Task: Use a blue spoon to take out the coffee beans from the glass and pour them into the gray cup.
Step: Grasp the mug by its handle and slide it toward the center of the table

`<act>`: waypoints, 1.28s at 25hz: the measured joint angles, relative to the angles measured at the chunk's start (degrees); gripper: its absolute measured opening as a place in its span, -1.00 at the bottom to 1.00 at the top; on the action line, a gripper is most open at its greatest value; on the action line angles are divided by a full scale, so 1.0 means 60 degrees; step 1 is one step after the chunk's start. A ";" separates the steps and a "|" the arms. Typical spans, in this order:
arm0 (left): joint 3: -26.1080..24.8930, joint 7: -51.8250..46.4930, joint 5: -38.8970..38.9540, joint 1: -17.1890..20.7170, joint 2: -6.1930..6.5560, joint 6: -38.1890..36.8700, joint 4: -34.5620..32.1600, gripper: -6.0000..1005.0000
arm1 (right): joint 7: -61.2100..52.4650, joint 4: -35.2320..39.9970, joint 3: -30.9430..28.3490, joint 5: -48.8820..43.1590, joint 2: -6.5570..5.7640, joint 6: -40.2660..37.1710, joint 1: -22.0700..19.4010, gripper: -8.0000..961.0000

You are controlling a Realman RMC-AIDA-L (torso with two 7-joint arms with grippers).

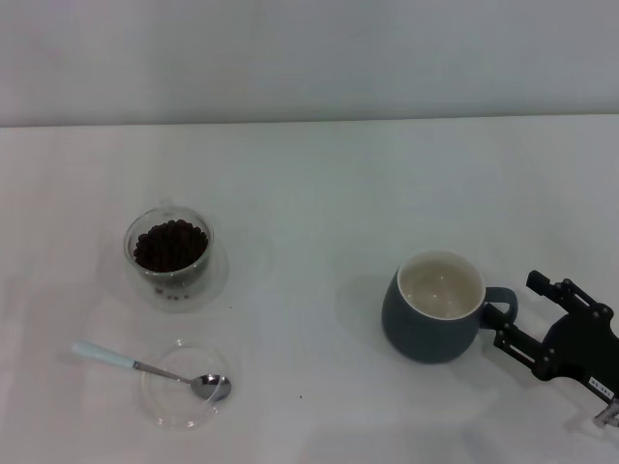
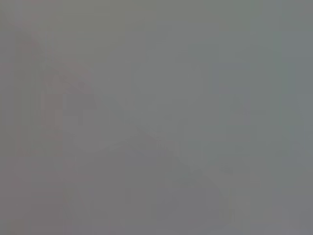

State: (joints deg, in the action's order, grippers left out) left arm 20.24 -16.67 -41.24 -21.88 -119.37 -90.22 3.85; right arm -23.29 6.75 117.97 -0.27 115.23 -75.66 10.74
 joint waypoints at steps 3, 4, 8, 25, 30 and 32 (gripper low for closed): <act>-0.0010 -0.0003 0.0001 0.0008 0.0003 -0.0016 -0.0026 0.77 | -0.0002 0.0003 0.0000 0.0001 -0.0001 0.0139 0.0044 0.67; -0.0014 -0.0003 0.0004 0.0008 0.0003 -0.0017 -0.0027 0.77 | -0.0003 0.0003 0.0008 0.0001 -0.0002 0.0215 0.0053 0.67; -0.0019 -0.0002 0.0008 0.0012 0.0008 -0.0021 -0.0052 0.77 | 0.0024 0.0112 0.0008 0.0003 0.0001 0.0554 0.0071 0.66; -0.0020 0.0024 0.0034 -0.0016 0.0032 0.0008 -0.0072 0.77 | 0.0059 0.0577 -0.0303 0.0118 0.0013 0.1303 0.0191 0.62; -0.0020 0.0025 0.0033 -0.0022 0.0032 0.0009 -0.0082 0.77 | 0.0059 0.0661 -0.0304 0.0118 0.0014 0.1317 0.0191 0.61; -0.0020 0.0023 0.0033 -0.0031 0.0035 0.0009 -0.0084 0.77 | 0.0060 0.0693 -0.0301 0.0118 0.0014 0.1347 0.0189 0.61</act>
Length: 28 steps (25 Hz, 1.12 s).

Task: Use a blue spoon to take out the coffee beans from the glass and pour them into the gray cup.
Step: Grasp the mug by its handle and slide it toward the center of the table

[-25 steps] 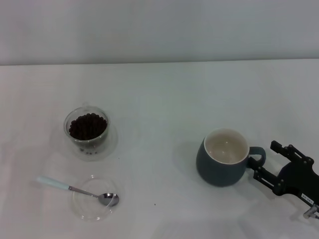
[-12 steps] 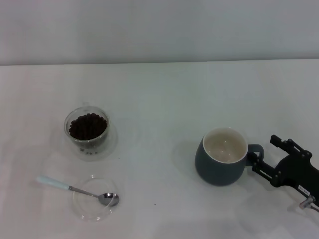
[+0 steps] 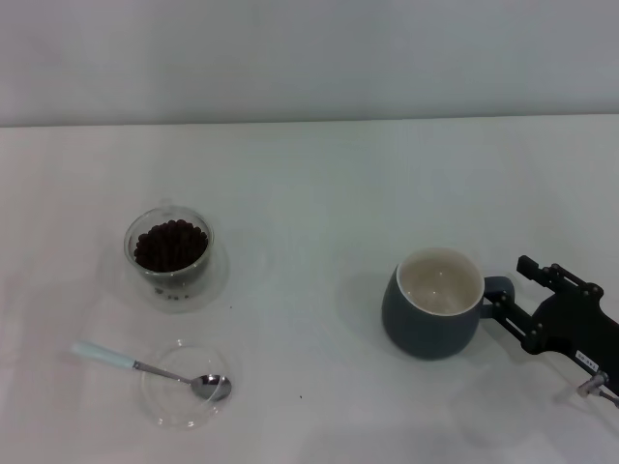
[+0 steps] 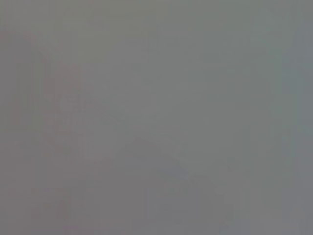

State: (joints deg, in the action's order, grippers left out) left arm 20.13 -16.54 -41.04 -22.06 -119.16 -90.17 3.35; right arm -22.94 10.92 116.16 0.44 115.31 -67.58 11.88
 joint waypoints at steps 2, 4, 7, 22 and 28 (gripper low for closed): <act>0.0001 0.0001 0.0000 -0.0008 0.0006 0.0000 -0.0003 0.77 | 0.0000 0.0008 -0.0001 0.0000 0.0000 0.0015 -0.0001 0.34; 0.0000 0.0002 -0.0001 -0.0018 0.0008 0.0000 -0.0002 0.77 | 0.0000 0.0014 -0.0005 0.0000 -0.0001 0.0026 0.0002 0.21; 0.0000 0.0002 -0.0001 -0.0027 0.0011 0.0000 -0.0002 0.77 | 0.0000 0.0034 -0.0011 0.0000 0.0001 0.0034 0.0011 0.21; 0.0001 -0.0037 -0.0003 0.0021 0.0000 -0.0033 -0.0002 0.77 | -0.0020 0.0325 0.0044 -0.0005 0.0014 0.0518 0.0043 -0.03; 0.0001 -0.0047 -0.0006 0.0040 -0.0018 -0.0054 -0.0002 0.77 | -0.0071 0.0391 0.0150 -0.0085 0.0015 0.0464 0.0038 -0.35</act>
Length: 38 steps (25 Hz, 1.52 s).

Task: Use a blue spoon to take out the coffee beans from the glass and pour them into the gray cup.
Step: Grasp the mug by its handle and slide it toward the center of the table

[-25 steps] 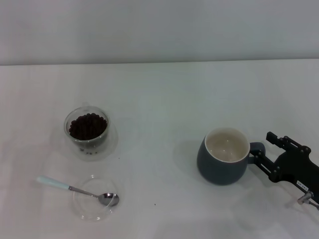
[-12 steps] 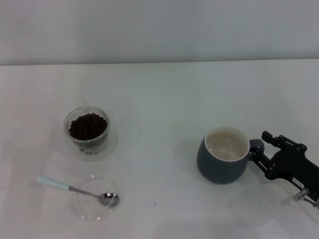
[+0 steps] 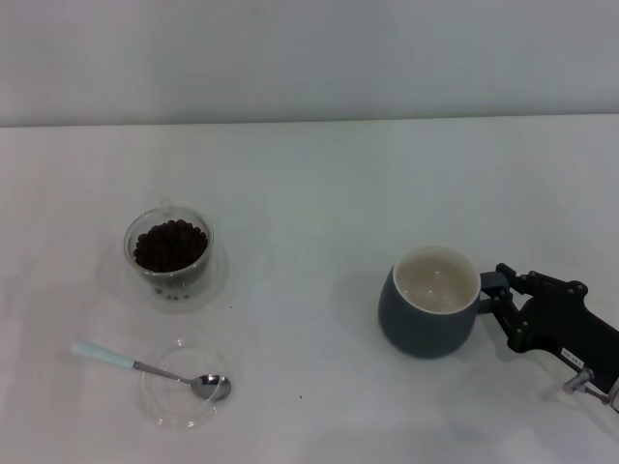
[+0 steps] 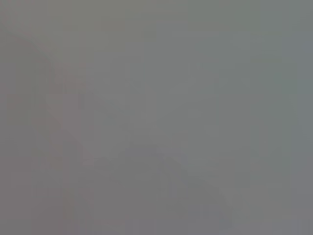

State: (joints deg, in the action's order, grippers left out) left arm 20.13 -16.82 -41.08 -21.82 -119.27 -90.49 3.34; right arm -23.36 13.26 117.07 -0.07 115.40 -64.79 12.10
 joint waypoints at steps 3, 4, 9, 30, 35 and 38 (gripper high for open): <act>0.0000 -0.0002 0.0005 0.0032 -0.0008 -0.0036 0.0003 0.77 | -0.0088 0.0084 0.0108 -0.0002 -0.0001 -0.0014 -0.0007 -0.50; 0.0000 -0.0003 0.0005 0.0054 -0.0012 -0.0055 0.0005 0.77 | -0.0149 0.0108 0.0139 -0.0005 -0.0001 -0.0014 -0.0008 -0.56; 0.0000 -0.0007 0.0007 0.0161 -0.0015 -0.0078 0.0006 0.77 | -0.0385 0.0307 0.0395 -0.0023 -0.0001 -0.0027 -0.0011 -0.63; 0.0055 -0.0024 -0.0050 0.0237 -0.0033 -0.0311 0.0093 0.77 | -0.0065 0.1494 0.1694 0.0045 0.0071 0.0100 0.0150 -0.63; 0.0059 -0.0024 -0.0052 0.0254 -0.0044 -0.0389 0.0107 0.77 | 0.0143 0.1514 0.1807 0.0009 0.0073 0.0135 0.0209 -0.62; 0.0059 -0.0024 -0.0068 0.0254 -0.0044 -0.0429 0.0116 0.77 | 0.0346 0.1613 0.1969 0.0003 0.0082 0.0144 0.0242 -0.62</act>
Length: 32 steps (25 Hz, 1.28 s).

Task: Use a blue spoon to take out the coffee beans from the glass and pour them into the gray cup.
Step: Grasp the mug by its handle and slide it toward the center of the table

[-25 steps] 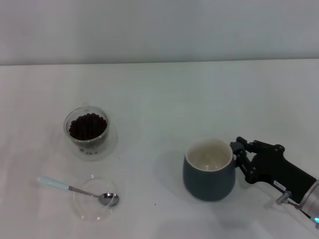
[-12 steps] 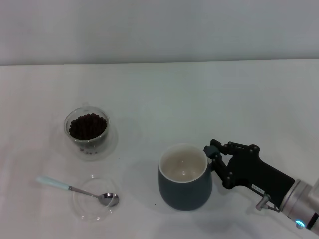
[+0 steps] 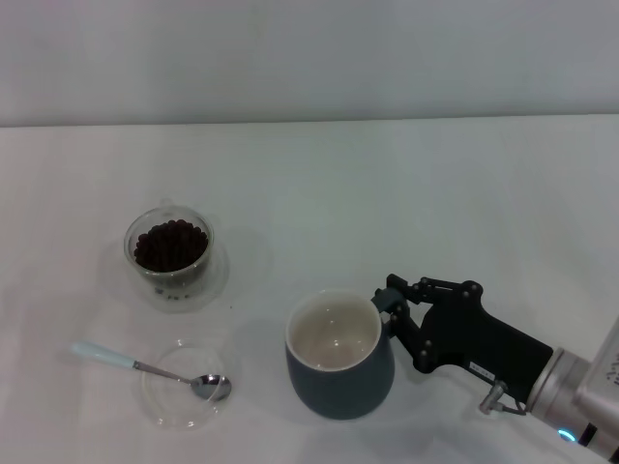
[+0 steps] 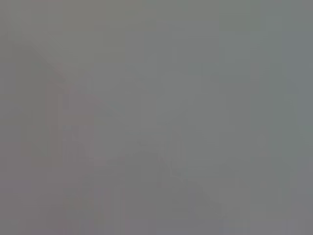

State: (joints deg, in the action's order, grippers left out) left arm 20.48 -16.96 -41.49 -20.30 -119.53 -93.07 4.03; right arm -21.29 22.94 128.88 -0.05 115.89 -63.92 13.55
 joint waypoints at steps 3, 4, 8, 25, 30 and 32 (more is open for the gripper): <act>0.0009 0.0000 -0.0015 0.0010 0.0000 -0.0002 0.0002 0.77 | 0.0204 0.0087 0.0088 -0.0008 0.0004 0.0005 0.0009 -0.62; 0.0012 0.0000 -0.0015 0.0013 0.0000 -0.0002 0.0002 0.77 | 0.0283 0.0103 0.0109 -0.0012 0.0005 0.0005 0.0012 -0.62; 0.0015 0.0008 -0.0015 -0.0001 0.0000 -0.0002 0.0002 0.77 | 0.0621 0.0118 0.0252 -0.0021 0.0006 0.0005 0.0012 -0.61; 0.0004 0.0000 0.0020 0.0012 0.0001 -0.0017 0.0059 0.77 | 0.1465 0.0061 0.0525 -0.0020 -0.0009 0.0072 0.0197 -0.60; -0.0005 0.0000 0.0029 0.0009 0.0001 -0.0017 0.0114 0.77 | 0.1698 0.0047 0.0566 0.0023 -0.0009 0.0132 0.0201 -0.60; -0.0007 0.0000 0.0028 0.0017 0.0001 -0.0017 0.0135 0.77 | 0.1714 0.0044 0.0566 0.0027 -0.0010 0.0143 0.0201 -0.60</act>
State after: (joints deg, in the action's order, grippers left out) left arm 20.44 -16.96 -41.32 -20.20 -119.53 -93.17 4.84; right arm -11.00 23.20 132.28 0.11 115.83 -63.07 14.76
